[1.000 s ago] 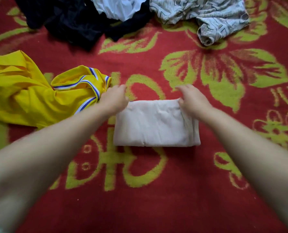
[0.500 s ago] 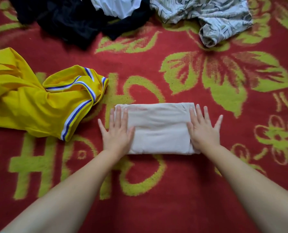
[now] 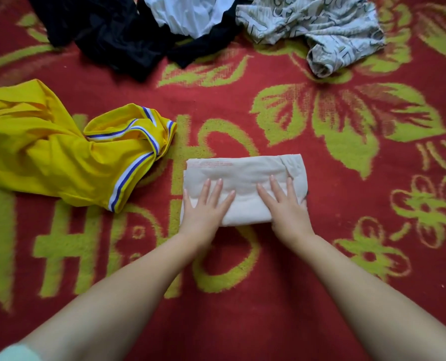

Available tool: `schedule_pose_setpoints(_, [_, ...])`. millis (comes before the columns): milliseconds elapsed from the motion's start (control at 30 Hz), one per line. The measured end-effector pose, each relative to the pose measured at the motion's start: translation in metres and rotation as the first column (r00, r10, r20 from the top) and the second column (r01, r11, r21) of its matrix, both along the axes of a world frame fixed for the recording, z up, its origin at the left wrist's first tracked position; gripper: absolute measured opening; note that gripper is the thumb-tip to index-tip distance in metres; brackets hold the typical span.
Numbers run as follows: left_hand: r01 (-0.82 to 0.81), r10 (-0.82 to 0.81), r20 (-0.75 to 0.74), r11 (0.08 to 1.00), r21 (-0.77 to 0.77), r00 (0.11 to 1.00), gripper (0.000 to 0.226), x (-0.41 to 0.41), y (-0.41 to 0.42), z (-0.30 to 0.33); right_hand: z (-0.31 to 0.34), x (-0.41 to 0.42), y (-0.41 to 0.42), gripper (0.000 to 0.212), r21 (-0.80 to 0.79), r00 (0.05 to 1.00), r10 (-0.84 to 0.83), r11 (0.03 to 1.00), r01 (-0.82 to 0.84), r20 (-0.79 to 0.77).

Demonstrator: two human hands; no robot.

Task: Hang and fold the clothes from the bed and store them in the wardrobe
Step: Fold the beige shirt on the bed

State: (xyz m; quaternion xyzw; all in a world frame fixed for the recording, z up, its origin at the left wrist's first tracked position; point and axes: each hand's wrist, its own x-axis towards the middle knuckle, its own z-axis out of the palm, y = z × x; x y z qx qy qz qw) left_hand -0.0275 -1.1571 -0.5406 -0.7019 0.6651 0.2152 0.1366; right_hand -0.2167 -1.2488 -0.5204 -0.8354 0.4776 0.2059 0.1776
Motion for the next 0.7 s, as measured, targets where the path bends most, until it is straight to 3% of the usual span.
schedule_pose_setpoints(133, [-0.068,0.072,-0.069,0.996,0.058,0.995,0.068,0.010,-0.010,0.054,0.050,0.011,-0.010,0.073,0.045,0.995,-0.014,0.999,0.010,0.102])
schedule_pose_setpoints(233, [-0.049,0.049,-0.004,0.999,-0.021,0.999,0.078,0.024,-0.005,0.113,0.101,0.022,-0.011,0.073,-0.041,0.991,0.066,0.997,-0.062,0.116])
schedule_pose_setpoints(333, [-0.051,0.059,0.090,0.995,-0.091,0.994,0.084,0.043,0.020,0.169,0.150,0.042,0.004,0.064,-0.124,0.967,0.220,0.971,-0.204,0.128])
schedule_pose_setpoints(433, [-0.116,0.138,0.162,0.984,-0.138,0.977,0.072,0.063,0.059,0.211,0.186,0.072,0.024,0.057,-0.171,0.906,0.400,0.910,-0.377,0.135])
schedule_pose_setpoints(600, [-0.402,0.436,0.291,0.899,-0.174,0.851,0.061,0.079,0.180,0.285,0.256,0.142,0.088,0.065,-0.314,0.639,0.752,0.654,-0.689,0.163])
schedule_pose_setpoints(667, [-0.445,0.512,0.319,0.856,-0.262,0.798,0.059,0.079,0.224,0.308,0.272,0.165,0.116,0.065,-0.375,0.535,0.830,0.552,-0.745,0.160])
schedule_pose_setpoints(700, [-0.466,0.572,0.346,0.815,-0.345,0.743,0.056,0.075,0.262,0.324,0.282,0.180,0.143,0.065,-0.409,0.438,0.883,0.467,-0.784,0.168])
